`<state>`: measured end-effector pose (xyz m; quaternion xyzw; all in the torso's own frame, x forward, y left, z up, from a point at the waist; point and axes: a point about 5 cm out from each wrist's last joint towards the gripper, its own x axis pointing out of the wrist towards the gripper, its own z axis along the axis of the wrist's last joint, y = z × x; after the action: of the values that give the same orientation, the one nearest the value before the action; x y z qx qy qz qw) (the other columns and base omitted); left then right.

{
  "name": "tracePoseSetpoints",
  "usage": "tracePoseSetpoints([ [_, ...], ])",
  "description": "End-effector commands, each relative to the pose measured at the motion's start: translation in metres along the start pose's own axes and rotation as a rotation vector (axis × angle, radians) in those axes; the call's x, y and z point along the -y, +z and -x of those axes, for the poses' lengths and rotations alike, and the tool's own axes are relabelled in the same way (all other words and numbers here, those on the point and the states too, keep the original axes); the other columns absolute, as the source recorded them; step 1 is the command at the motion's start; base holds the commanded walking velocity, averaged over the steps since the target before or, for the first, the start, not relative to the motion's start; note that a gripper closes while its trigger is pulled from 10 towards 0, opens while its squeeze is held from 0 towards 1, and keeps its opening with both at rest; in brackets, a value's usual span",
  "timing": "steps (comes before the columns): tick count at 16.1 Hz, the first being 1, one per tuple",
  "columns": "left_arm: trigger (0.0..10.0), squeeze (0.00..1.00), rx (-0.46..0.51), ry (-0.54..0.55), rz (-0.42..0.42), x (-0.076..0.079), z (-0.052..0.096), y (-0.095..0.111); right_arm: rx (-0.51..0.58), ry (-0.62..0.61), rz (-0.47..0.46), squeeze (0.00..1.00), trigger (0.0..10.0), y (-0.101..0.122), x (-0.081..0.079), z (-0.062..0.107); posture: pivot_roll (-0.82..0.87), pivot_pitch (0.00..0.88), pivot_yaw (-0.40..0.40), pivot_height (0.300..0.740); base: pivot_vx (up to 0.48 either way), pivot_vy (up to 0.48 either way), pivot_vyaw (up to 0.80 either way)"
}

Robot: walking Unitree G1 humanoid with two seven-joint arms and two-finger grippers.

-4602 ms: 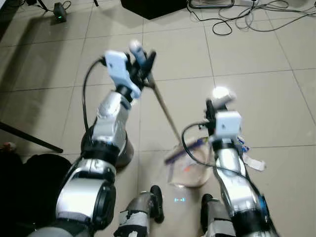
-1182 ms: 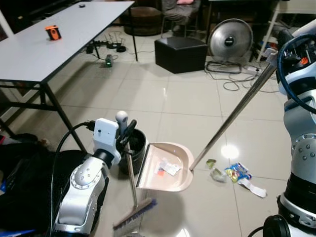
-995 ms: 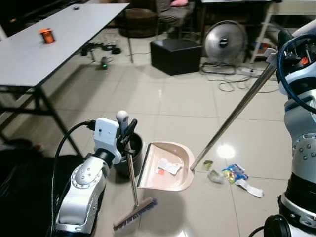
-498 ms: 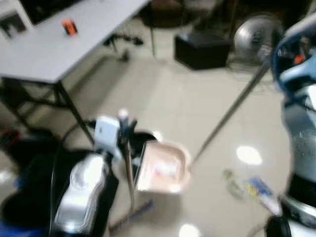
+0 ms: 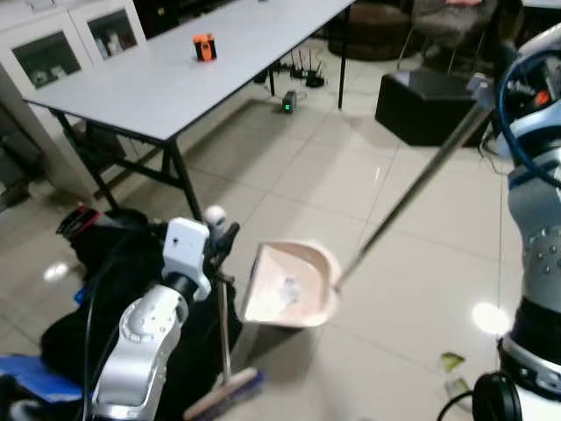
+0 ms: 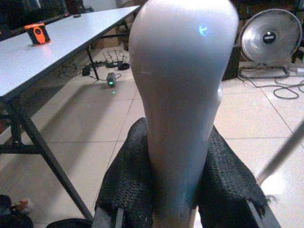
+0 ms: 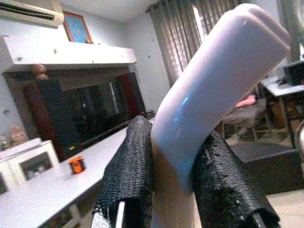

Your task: Sweep floor

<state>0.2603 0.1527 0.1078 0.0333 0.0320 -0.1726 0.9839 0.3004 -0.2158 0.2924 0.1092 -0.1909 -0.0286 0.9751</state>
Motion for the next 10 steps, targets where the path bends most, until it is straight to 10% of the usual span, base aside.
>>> tracePoseSetpoints([
  [1,10.0,0.0,0.036,-0.008,0.0,0.0027,-0.0017,0.007,0.046,-0.013,0.005,0.0,10.0,0.0094,0.0026,-0.0024,0.0,0.0,0.05,0.74,0.364,0.0,0.0],
  [10,10.0,0.0,0.03,0.024,0.012,-0.0011,0.0017,0.0037,0.045,-0.063,-0.008,0.0,10.0,0.0034,0.0097,-0.0099,0.01,0.0,0.036,0.74,0.353,0.0,0.0],
])
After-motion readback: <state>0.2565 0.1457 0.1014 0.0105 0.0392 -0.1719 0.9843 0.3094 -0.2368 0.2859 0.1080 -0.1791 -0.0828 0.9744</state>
